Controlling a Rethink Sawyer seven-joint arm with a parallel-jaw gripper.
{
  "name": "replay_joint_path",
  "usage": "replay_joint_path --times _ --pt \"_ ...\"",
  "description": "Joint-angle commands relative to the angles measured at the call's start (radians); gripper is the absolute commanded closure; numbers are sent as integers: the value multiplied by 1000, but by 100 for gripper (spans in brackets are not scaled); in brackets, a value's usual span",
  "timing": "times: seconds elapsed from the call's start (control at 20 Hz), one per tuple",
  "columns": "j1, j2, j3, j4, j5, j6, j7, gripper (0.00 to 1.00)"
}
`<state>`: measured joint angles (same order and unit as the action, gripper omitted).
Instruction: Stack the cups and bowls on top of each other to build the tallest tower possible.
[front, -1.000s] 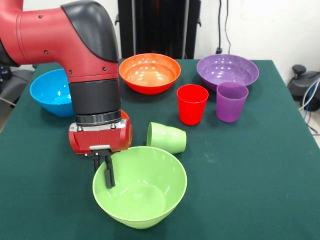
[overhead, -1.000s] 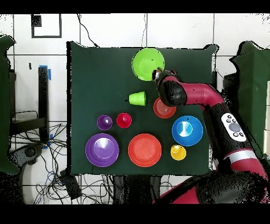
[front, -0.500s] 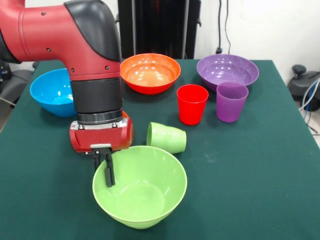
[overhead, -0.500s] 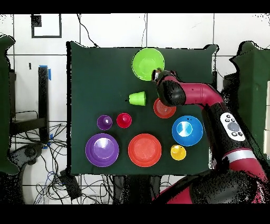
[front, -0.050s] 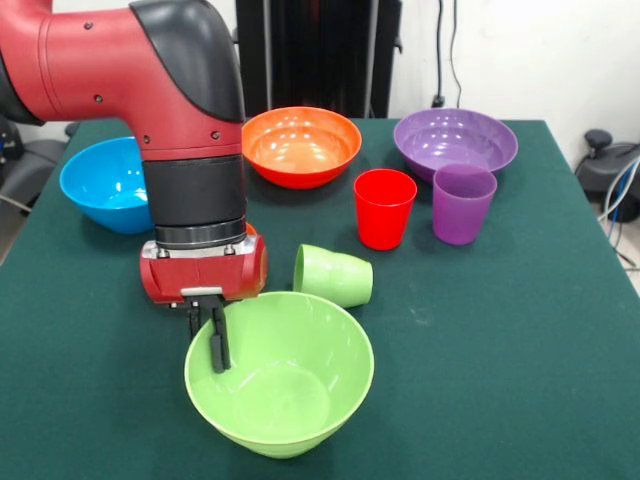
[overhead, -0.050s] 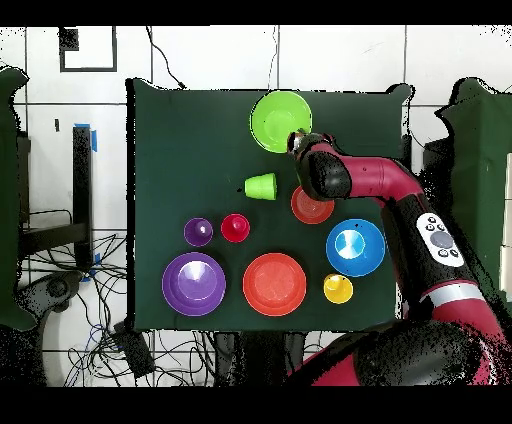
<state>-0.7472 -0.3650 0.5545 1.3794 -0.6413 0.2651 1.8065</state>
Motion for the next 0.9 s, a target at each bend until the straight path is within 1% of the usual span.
replay_joint_path --times 0.05,0.1,0.15,0.2,0.25,0.8,0.9 --pt "34 80 -139 5 -27 98 36 0" --pt "34 82 -138 4 -29 99 29 0" --pt "36 81 -139 3 -47 90 8 0" --pt "35 82 -141 5 -39 84 20 0" --pt "35 79 -140 5 -37 96 7 0" --pt "28 50 -145 42 -19 97 -16 0" --pt "25 31 -144 58 -12 105 -19 0"
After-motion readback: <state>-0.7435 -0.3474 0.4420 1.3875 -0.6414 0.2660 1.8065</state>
